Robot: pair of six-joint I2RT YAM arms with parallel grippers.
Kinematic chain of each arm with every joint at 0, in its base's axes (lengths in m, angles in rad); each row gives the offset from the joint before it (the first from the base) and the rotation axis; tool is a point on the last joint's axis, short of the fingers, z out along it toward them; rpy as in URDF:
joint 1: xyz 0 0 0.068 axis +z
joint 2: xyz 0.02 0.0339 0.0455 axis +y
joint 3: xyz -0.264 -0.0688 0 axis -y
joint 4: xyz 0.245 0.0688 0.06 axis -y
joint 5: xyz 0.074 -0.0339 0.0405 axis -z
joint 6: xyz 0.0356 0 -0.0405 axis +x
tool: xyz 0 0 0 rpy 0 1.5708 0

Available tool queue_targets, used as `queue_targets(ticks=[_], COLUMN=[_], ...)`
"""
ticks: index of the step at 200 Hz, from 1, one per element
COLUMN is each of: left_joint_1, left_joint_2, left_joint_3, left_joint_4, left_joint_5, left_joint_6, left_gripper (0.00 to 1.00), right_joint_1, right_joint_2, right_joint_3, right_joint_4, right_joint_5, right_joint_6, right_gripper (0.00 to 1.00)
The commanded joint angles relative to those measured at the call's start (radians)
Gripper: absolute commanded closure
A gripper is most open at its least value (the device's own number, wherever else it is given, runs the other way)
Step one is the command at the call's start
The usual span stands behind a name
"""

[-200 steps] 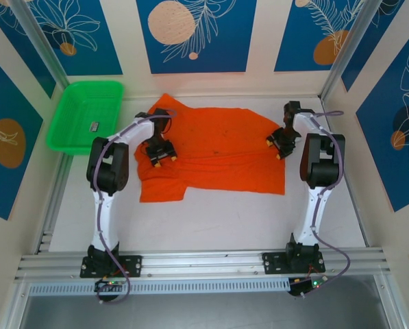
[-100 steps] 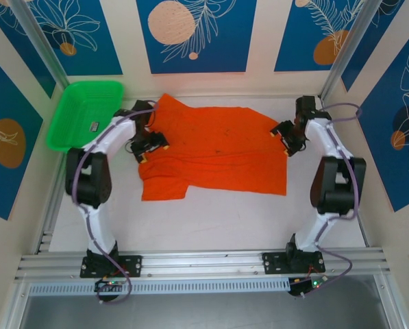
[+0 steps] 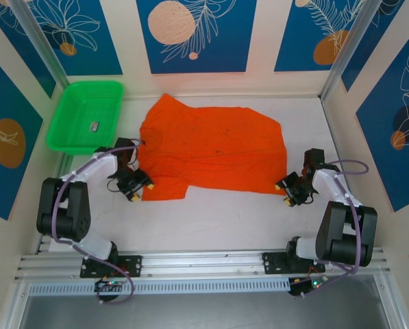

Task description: Fold and stack the t-shirts

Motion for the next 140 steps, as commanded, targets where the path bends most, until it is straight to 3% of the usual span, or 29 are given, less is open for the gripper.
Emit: queue_targets(ticks=[1, 63, 140], left_joint_1=[0.016, 0.014, 0.013], left_joint_2=[-0.035, -0.039, 0.026], left_joint_3=[-0.051, -0.136, -0.132], left_joint_4=[0.055, 0.114, 0.189], left_joint_5=[0.029, -0.008, -0.018], left_joint_6=[0.015, -0.018, -0.011], left_gripper=[0.45, 0.53, 0.65], right_joint_1=[-0.026, -0.084, -0.111], right_joint_2=[0.022, 0.051, 0.116], right_joint_3=[-0.015, -0.033, -0.035], right_joint_4=[0.058, 0.076, 0.098], right_joint_5=[-0.052, -0.054, -0.059], right_joint_6=[-0.024, -0.030, -0.001], right_gripper=[0.49, 0.52, 0.65])
